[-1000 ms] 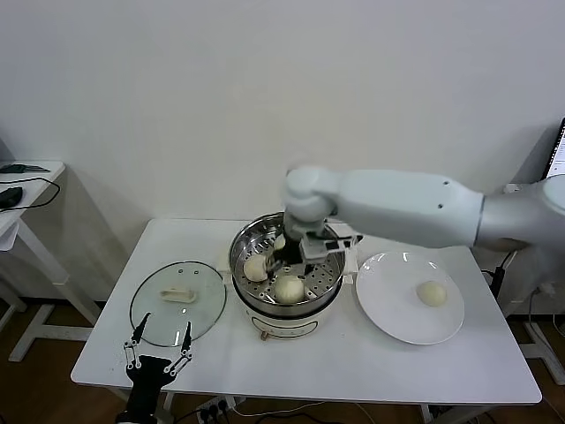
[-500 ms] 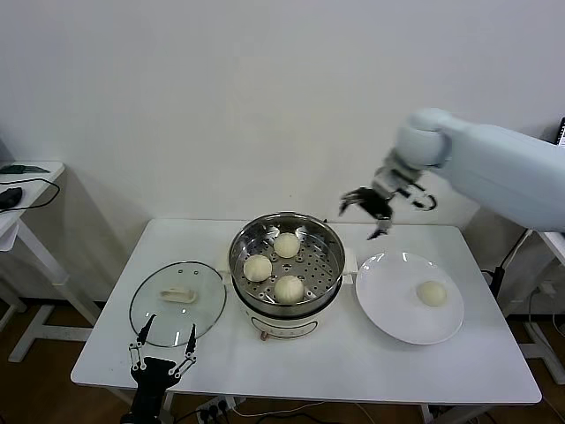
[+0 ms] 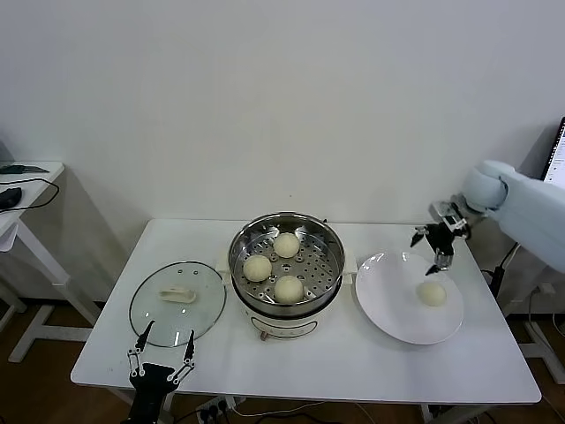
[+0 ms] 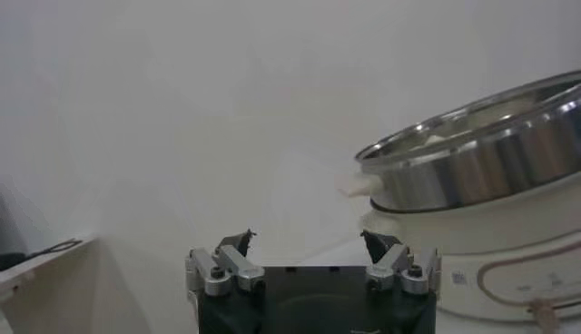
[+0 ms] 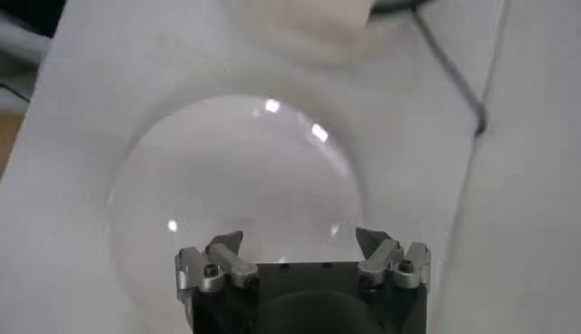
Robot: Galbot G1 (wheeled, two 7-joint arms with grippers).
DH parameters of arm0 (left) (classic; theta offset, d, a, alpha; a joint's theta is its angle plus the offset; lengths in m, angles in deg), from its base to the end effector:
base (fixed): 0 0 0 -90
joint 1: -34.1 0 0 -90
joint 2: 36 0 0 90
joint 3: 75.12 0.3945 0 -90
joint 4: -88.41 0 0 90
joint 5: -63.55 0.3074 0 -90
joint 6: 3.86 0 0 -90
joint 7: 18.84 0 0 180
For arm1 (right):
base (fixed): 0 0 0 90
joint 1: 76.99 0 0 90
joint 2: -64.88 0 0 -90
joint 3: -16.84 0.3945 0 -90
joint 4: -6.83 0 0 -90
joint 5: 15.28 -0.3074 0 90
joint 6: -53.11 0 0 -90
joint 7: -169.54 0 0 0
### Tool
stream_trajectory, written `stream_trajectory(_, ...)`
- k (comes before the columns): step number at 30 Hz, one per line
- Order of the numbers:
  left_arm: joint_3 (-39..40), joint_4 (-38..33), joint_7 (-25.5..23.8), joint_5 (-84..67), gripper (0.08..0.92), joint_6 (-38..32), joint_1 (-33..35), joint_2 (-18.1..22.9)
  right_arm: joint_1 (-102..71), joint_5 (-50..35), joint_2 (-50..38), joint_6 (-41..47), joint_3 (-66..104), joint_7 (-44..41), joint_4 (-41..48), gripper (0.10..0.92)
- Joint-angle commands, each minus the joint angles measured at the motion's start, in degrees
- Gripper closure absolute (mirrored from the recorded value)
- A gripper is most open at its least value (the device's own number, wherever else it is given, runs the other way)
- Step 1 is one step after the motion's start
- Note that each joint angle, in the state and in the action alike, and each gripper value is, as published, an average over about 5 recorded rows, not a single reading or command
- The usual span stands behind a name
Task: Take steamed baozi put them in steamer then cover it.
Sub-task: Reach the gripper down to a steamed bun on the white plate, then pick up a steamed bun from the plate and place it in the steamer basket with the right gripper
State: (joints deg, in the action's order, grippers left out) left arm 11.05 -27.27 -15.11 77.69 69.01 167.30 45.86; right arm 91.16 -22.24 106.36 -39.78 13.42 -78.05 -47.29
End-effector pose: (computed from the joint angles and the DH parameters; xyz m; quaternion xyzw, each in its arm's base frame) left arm 0.0262 0.0553 -0.3759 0.0282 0.9811 0.1912 0.0053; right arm 0.5518 -0.2659 -0.1310 0.5232 -0.5331 0.5277 0.4044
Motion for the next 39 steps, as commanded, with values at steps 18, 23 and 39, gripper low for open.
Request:
stream_trajectory(18,-0.38,1.94,-0.15,0.09,0.177,-0.89,-0.31,0.1,-14.59,6.49,4.25,0.83,10.68,3.81,13.31,0.203)
stream_trajectory(23,-0.39,1.96,-0.07,0.05,0.177,-0.86,-0.47,0.17,-14.3,6.58,4.36,0.83,10.67,3.93,13.11,0.24)
stream_trajectory(39,0.52,1.54,0.01,0.04,0.177,-0.64,-1.2,-0.36,11.63,-7.79,3.47,3.58,-2.53,-9.81,-2.36,0.364)
